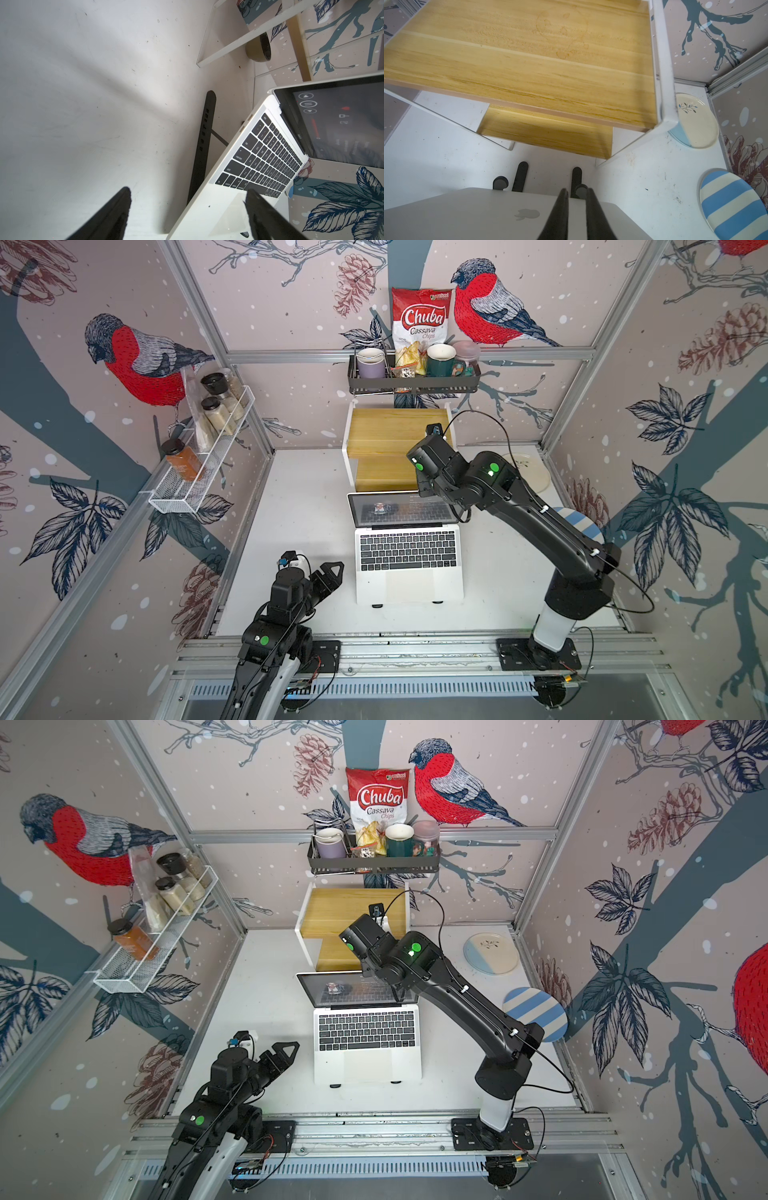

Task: Close the laptop lid and set it aside
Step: Close the lid of the laptop.

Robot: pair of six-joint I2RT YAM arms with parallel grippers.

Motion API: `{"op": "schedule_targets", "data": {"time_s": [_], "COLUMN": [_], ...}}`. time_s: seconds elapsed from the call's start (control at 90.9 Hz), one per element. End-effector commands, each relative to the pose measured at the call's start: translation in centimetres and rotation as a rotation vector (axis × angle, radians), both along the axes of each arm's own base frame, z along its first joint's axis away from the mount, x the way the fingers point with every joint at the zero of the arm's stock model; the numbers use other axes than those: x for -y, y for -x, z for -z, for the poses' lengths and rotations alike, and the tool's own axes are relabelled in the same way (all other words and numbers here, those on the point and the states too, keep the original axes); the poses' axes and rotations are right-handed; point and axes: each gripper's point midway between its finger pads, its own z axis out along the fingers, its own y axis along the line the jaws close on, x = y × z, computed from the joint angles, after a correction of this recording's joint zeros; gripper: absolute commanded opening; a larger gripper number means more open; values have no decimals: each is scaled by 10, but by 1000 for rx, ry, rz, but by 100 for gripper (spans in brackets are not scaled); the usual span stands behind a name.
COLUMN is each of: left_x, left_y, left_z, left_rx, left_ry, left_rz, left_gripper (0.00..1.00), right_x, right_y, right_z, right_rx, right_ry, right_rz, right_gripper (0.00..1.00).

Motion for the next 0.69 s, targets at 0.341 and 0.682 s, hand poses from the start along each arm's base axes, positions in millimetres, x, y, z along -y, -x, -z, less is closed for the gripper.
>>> {"op": "schedule_targets", "data": {"time_s": [0.341, 0.682], "left_x": [26, 2], "left_y": [-10, -10], "left_z": [0, 11], "left_rx": [70, 8], "left_ry": [-23, -121], "left_rz": [117, -3], "left_gripper": [89, 88], "right_x": [0, 10], "right_y": [25, 60], "right_z": [33, 66], "right_rx": [-134, -185], "right_ry": [43, 68], "right_rz": [-29, -21], "right_gripper": [17, 18]}}
